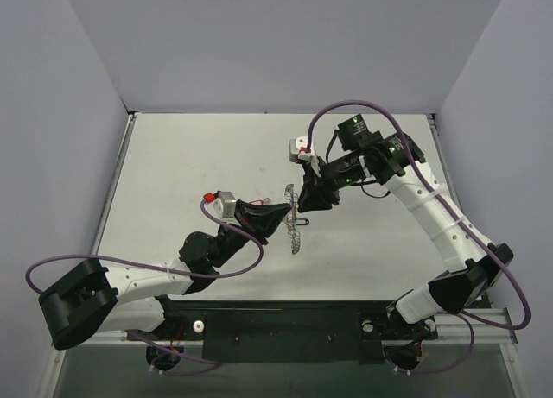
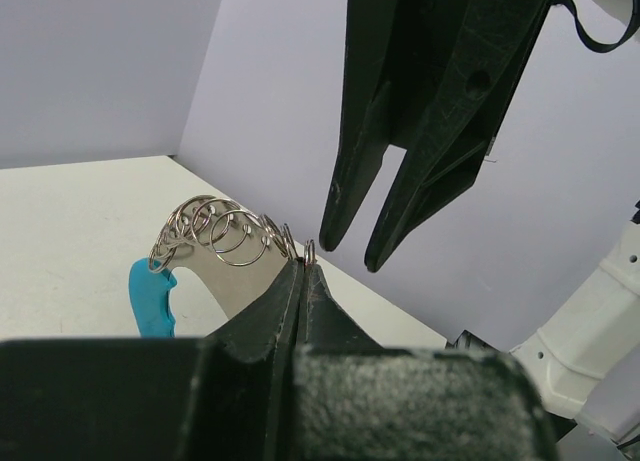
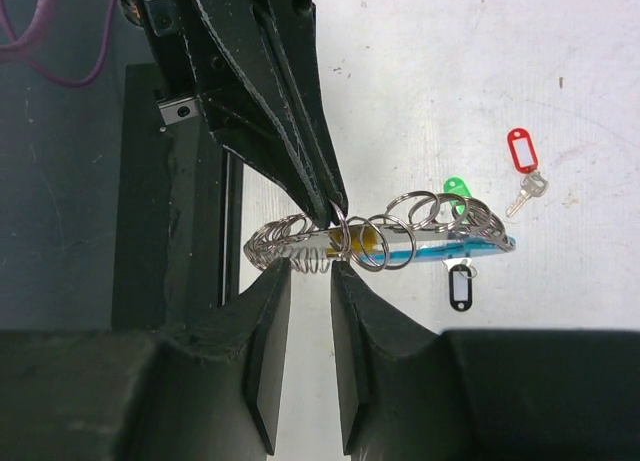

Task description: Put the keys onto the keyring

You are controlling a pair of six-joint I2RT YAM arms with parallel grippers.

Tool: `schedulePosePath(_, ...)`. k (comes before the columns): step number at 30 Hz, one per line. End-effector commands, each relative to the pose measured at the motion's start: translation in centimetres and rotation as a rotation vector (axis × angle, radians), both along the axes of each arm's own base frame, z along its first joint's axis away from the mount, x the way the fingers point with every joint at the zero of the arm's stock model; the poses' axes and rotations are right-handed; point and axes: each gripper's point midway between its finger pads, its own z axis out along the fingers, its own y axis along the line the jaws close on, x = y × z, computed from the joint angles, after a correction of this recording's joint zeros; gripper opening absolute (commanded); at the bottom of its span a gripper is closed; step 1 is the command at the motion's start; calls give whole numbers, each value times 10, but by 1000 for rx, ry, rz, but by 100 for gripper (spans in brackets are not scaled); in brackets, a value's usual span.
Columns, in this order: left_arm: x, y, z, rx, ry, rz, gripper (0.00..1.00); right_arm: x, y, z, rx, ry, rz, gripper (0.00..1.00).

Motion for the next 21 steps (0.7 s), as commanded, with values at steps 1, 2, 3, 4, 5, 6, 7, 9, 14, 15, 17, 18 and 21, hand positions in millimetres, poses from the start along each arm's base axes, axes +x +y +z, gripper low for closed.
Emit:
schedulePosePath(1, -30, 41, 111, -366, -257, -11, 0, -4, 5, -12, -16, 48, 9, 19)
schedulePosePath(2, -30, 41, 112, -367, -258, -10, 0, -4, 5, -13, -21, 49, 8, 19)
schedulePosePath(3, -30, 41, 112, -368, -260, -11, 0, -3, 5, -14, -23, 48, 8, 19)
schedulePosePath(4, -30, 42, 113, -370, -260, -12, 0, -4, 5, -15, -26, 48, 10, 19)
schedulePosePath(5, -31, 42, 113, -371, -263, -12, 0, -4, 4, -15, -28, 46, 6, 18)
schedulePosePath(6, -31, 42, 114, -370, -264, -14, 0, -3, 5, -16, -30, 49, 6, 18)
schedulePosePath(7, -31, 42, 114, -372, -264, -14, 0, -3, 4, -17, -31, 49, 5, 18)
schedulePosePath(9, -32, 42, 115, -373, -265, -15, 0, -3, 4, -17, -31, 49, 5, 18)
schedulePosePath(14, -32, 44, 116, -378, -267, -13, 0, -2, 3, -21, -45, 48, 1, 18)
schedulePosePath(15, -32, 44, 116, -377, -268, -12, 0, -3, 2, -22, -48, 49, 1, 18)
schedulePosePath(17, -32, 44, 117, -380, -269, -12, 0, -3, 2, -23, -48, 44, 3, 19)
schedulePosePath(18, -33, 45, 116, -379, -270, -13, 0, -3, 2, -23, -48, 45, 5, 19)
schedulePosePath(21, -33, 45, 117, -381, -270, -12, 0, -6, 1, -24, -42, 48, 17, 19)
